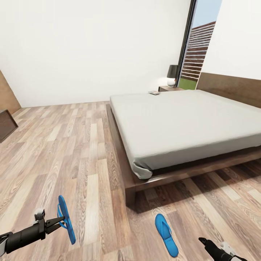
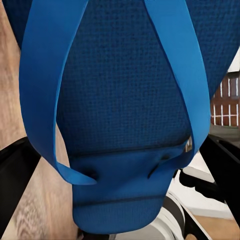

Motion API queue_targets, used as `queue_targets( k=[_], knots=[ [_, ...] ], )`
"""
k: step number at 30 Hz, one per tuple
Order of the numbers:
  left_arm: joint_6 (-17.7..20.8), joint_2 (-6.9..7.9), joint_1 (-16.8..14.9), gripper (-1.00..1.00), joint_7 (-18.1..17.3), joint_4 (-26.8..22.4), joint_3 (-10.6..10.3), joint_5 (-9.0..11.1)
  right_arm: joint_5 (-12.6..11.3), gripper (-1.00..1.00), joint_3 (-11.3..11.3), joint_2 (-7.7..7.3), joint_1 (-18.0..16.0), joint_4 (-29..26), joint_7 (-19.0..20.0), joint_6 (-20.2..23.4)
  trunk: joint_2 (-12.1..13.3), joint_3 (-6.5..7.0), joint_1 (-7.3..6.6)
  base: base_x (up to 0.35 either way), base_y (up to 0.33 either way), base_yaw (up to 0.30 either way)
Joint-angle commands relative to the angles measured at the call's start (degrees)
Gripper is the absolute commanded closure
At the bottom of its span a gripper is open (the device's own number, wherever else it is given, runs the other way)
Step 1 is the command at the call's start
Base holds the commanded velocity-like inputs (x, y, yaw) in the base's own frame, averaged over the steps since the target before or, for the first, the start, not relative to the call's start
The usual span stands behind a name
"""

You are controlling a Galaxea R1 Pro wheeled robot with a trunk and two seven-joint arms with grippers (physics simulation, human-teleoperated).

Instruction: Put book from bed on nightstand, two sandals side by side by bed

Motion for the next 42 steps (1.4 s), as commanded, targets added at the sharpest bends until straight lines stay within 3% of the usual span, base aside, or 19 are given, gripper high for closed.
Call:
queue_targets(
  k=[1,10,13,18,19,22,25,35,42],
  knots=[
    [0.60,0.02,-0.03,1.00,-0.20,0.02,-0.31,0.34,-0.61,-1.00,0.45,0.00,-0.08,0.21,0.40,0.15,-0.02,-0.08,-0.01,0.000,0.000,0.127],
    [0.60,0.02,-0.03,1.00,-0.19,0.02,-0.31,0.31,-0.85,-1.00,0.27,-0.35,0.34,0.27,1.87,0.16,-0.02,-0.15,-0.01,0.000,0.000,0.036],
    [0.60,0.01,-0.03,1.00,-0.19,0.02,-0.31,0.30,-0.95,-1.00,0.20,-0.76,0.77,0.28,5.78,0.16,-0.02,-0.15,-0.01,0.000,0.000,0.005],
    [0.60,-0.01,-0.03,1.00,-0.19,0.02,-0.31,0.30,-1.16,-1.00,0.16,-2.96,3.11,0.28,20.16,0.15,-0.02,-0.15,-0.01,0.000,0.000,0.001],
    [0.60,-0.02,-0.03,1.00,-0.19,0.02,-0.31,0.30,-1.19,-1.00,0.15,-3.59,3.90,0.28,24.57,0.13,-0.02,-0.15,-0.01,0.000,0.000,0.000],
    [0.60,-0.01,-0.03,1.00,-0.19,0.02,-0.31,0.30,-1.28,-1.00,0.14,-4.40,5.24,0.28,31.52,0.11,-0.02,-0.15,-0.01,0.000,0.000,0.000],
    [0.60,-0.01,-0.03,1.00,-0.19,0.02,-0.31,0.29,-1.45,-1.00,0.13,-4.82,5.93,0.28,35.44,0.09,-0.02,-0.15,-0.01,0.000,0.000,0.000],
    [0.60,-0.03,-0.03,1.00,-0.19,0.02,-0.31,0.29,-1.58,-1.00,0.13,-5.31,6.42,0.28,39.54,0.16,-0.02,-0.15,-0.01,0.000,0.000,0.000],
    [0.59,-0.03,-0.03,1.00,-0.20,0.02,-0.31,0.29,-1.60,-1.00,0.16,-5.32,6.44,0.28,39.60,0.16,-0.02,-0.15,-0.01,0.000,0.000,0.000]
  ],
)
